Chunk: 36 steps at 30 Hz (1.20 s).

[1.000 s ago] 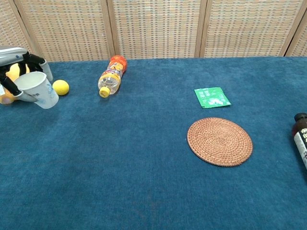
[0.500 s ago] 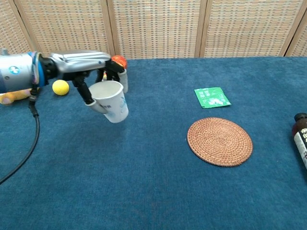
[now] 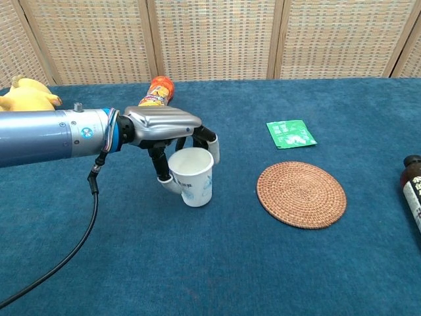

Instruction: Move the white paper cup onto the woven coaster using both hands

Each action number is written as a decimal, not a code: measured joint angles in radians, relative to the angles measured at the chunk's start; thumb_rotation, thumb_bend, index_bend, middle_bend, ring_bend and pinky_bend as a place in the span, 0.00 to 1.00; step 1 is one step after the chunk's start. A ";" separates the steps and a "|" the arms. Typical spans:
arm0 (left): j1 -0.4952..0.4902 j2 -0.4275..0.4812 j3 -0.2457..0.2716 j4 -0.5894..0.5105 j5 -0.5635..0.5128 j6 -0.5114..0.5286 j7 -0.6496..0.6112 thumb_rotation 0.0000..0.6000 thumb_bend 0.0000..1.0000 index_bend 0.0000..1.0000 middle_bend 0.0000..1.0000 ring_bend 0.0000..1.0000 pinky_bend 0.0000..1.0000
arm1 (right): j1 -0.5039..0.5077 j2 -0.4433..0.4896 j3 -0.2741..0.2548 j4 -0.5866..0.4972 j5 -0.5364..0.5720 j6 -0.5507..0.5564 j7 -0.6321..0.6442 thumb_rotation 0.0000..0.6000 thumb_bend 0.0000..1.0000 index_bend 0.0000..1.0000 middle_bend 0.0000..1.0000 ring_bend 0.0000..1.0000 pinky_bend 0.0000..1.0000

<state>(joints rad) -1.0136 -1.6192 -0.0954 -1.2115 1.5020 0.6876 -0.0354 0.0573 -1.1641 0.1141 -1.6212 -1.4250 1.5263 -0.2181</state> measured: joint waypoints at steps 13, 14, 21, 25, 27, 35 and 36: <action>0.039 0.162 -0.005 -0.163 -0.016 0.090 0.013 1.00 0.00 0.00 0.00 0.00 0.00 | 0.001 0.004 -0.006 -0.007 -0.018 0.002 0.007 1.00 0.00 0.04 0.00 0.00 0.00; 0.050 0.183 -0.006 -0.173 -0.016 0.112 0.012 1.00 0.00 0.00 0.00 0.00 0.00 | 0.001 0.004 -0.006 -0.008 -0.020 0.003 0.007 1.00 0.00 0.04 0.00 0.00 0.00; 0.178 0.369 -0.006 -0.240 -0.070 0.241 0.016 1.00 0.00 0.00 0.00 0.00 0.00 | 0.000 0.004 -0.015 -0.018 -0.038 0.009 0.001 1.00 0.00 0.04 0.00 0.00 0.00; 0.282 0.423 -0.004 -0.267 -0.132 0.355 0.033 1.00 0.00 0.00 0.00 0.00 0.00 | 0.004 0.000 -0.020 -0.019 -0.045 0.002 -0.011 1.00 0.00 0.04 0.00 0.00 0.00; 0.350 0.448 -0.002 -0.288 -0.184 0.422 0.047 1.00 0.00 0.00 0.00 0.00 0.00 | 0.007 -0.004 -0.023 -0.018 -0.047 -0.005 -0.019 1.00 0.00 0.04 0.00 0.00 0.00; 0.567 0.550 0.022 -0.423 -0.358 0.573 0.082 1.00 0.00 0.00 0.00 0.00 0.00 | 0.072 -0.006 -0.022 -0.026 -0.062 -0.104 -0.053 1.00 0.00 0.04 0.00 0.00 0.00; 0.589 0.560 0.027 -0.442 -0.368 0.589 0.085 1.00 0.00 0.00 0.00 0.00 0.00 | 0.081 -0.005 -0.021 -0.028 -0.064 -0.117 -0.054 1.00 0.00 0.04 0.00 0.00 0.00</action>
<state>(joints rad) -0.4245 -1.0592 -0.0679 -1.6532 1.1338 1.2765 0.0493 0.1387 -1.1687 0.0927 -1.6496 -1.4890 1.4090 -0.2721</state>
